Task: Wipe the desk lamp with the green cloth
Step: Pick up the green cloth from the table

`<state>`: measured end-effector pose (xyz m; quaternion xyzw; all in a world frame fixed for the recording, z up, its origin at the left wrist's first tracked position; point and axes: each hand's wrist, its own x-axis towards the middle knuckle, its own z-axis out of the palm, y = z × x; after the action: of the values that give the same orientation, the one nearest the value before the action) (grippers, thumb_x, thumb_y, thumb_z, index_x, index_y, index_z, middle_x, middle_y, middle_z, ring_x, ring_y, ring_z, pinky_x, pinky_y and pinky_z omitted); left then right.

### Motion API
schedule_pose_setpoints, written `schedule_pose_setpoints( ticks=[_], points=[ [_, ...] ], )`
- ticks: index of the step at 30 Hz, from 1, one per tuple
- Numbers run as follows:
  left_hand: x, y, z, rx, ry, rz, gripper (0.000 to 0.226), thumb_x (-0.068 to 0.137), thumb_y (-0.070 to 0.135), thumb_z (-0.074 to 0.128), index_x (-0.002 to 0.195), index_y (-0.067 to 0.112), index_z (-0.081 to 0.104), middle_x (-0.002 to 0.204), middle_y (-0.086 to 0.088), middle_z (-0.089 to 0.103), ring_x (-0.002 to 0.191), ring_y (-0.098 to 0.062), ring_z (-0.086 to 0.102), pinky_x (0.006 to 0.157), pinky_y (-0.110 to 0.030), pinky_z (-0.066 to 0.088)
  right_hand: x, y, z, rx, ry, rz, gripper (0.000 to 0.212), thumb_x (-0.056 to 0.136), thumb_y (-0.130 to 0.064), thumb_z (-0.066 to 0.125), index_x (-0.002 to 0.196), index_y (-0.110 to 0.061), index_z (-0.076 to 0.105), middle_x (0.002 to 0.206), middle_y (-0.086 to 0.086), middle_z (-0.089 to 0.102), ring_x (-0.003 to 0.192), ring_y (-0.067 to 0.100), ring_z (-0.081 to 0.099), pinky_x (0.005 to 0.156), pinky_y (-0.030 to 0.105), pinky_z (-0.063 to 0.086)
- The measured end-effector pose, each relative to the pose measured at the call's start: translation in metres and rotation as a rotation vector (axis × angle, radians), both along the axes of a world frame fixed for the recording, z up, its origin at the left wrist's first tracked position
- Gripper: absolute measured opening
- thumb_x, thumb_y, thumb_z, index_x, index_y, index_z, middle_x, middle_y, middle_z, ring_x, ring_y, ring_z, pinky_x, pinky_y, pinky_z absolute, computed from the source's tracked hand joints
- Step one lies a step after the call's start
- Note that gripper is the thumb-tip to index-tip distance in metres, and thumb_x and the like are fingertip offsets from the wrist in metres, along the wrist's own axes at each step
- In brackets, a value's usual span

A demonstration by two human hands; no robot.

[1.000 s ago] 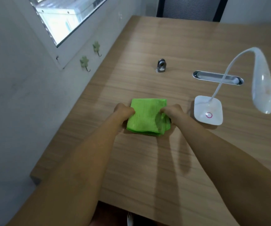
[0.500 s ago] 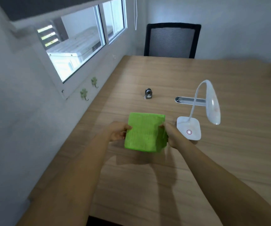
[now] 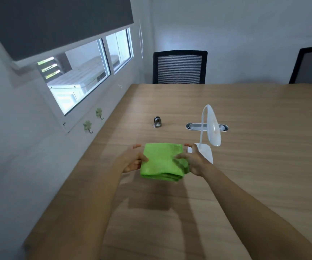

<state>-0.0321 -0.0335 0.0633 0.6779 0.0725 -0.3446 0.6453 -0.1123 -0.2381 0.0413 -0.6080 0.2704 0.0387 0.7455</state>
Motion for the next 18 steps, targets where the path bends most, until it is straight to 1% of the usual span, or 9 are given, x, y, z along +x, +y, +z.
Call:
schedule_pose_setpoints(
  ticks=[3, 5, 8, 10, 12, 13, 15, 16, 18],
  points=[
    [-0.001, 0.003, 0.001, 0.063, -0.032, -0.123, 0.067, 0.076, -0.022, 0.046, 0.123, 0.025, 0.048, 0.097, -0.007, 0.062, 0.082, -0.02, 0.062, 0.069, -0.029, 0.052, -0.007, 0.003, 0.004, -0.131, -0.041, 0.21, 0.064, 0.071, 0.015, 0.064, 0.128, -0.013, 0.052, 0.115, 0.009, 0.051, 0.105, 0.026, 0.051, 0.086, 0.037, 0.047],
    [-0.01, 0.0, 0.003, 0.108, -0.011, -0.197, 0.064, 0.077, -0.021, 0.046, 0.126, 0.021, 0.051, 0.095, -0.006, 0.062, 0.083, -0.018, 0.06, 0.073, -0.026, 0.051, -0.017, 0.001, 0.005, -0.254, -0.006, 0.31, 0.065, 0.071, 0.014, 0.063, 0.13, -0.012, 0.053, 0.105, 0.006, 0.055, 0.102, 0.023, 0.05, 0.081, 0.027, 0.047],
    [-0.018, -0.004, 0.001, 0.194, -0.034, -0.273, 0.062, 0.076, -0.021, 0.05, 0.13, 0.011, 0.052, 0.095, -0.001, 0.056, 0.096, -0.018, 0.054, 0.075, -0.022, 0.048, -0.03, -0.003, 0.005, -0.29, 0.038, 0.451, 0.051, 0.073, 0.015, 0.059, 0.122, 0.001, 0.056, 0.085, 0.004, 0.06, 0.084, 0.018, 0.057, 0.068, 0.023, 0.048],
    [-0.018, -0.004, 0.003, 0.269, -0.104, -0.295, 0.062, 0.075, -0.02, 0.054, 0.128, 0.01, 0.055, 0.095, 0.002, 0.053, 0.097, -0.015, 0.051, 0.071, -0.019, 0.047, -0.032, -0.003, 0.007, -0.391, 0.036, 0.502, 0.046, 0.073, 0.013, 0.06, 0.118, 0.003, 0.058, 0.089, 0.007, 0.063, 0.081, 0.016, 0.058, 0.069, 0.023, 0.049],
    [-0.014, -0.004, 0.004, 0.34, -0.184, -0.309, 0.06, 0.073, -0.019, 0.057, 0.126, 0.009, 0.057, 0.1, -0.001, 0.054, 0.097, -0.015, 0.05, 0.07, -0.019, 0.047, -0.029, -0.006, 0.005, -0.503, 0.011, 0.513, 0.045, 0.074, 0.009, 0.062, 0.117, 0.0, 0.061, 0.097, 0.011, 0.064, 0.088, 0.018, 0.057, 0.076, 0.025, 0.049],
    [-0.013, -0.004, 0.004, 0.379, -0.221, -0.323, 0.058, 0.072, -0.018, 0.059, 0.124, 0.009, 0.06, 0.097, -0.002, 0.055, 0.096, -0.016, 0.05, 0.07, -0.02, 0.047, -0.029, -0.007, 0.004, -0.561, -0.005, 0.508, 0.039, 0.075, 0.007, 0.063, 0.113, 0.001, 0.063, 0.094, 0.011, 0.064, 0.088, 0.018, 0.055, 0.074, 0.024, 0.047],
    [-0.009, -0.004, 0.003, 0.454, -0.294, -0.354, 0.051, 0.071, -0.013, 0.063, 0.117, 0.01, 0.065, 0.083, 0.001, 0.057, 0.088, -0.015, 0.053, 0.068, -0.021, 0.048, -0.028, -0.011, 0.002, -0.652, -0.021, 0.474, 0.01, 0.077, 0.001, 0.064, 0.086, -0.003, 0.065, 0.074, 0.003, 0.056, 0.074, 0.015, 0.051, 0.062, 0.021, 0.041],
    [-0.007, -0.004, 0.002, 0.481, -0.317, -0.369, 0.046, 0.072, -0.009, 0.065, 0.112, 0.011, 0.068, 0.079, 0.001, 0.058, 0.087, -0.015, 0.054, 0.067, -0.02, 0.047, -0.028, -0.012, 0.002, -0.682, -0.026, 0.458, 0.007, 0.077, -0.004, 0.065, 0.073, -0.008, 0.061, 0.067, 0.0, 0.051, 0.067, 0.013, 0.048, 0.058, 0.02, 0.037],
    [-0.003, -0.001, 0.001, 0.507, -0.312, -0.375, 0.035, 0.072, -0.002, 0.067, 0.103, 0.014, 0.07, 0.083, 0.0, 0.061, 0.091, -0.015, 0.055, 0.067, -0.02, 0.047, -0.028, -0.017, -0.001, -0.681, -0.01, 0.437, 0.012, 0.077, -0.014, 0.068, 0.07, -0.015, 0.059, 0.067, -0.001, 0.05, 0.063, 0.009, 0.046, 0.056, 0.019, 0.035]
  ],
)
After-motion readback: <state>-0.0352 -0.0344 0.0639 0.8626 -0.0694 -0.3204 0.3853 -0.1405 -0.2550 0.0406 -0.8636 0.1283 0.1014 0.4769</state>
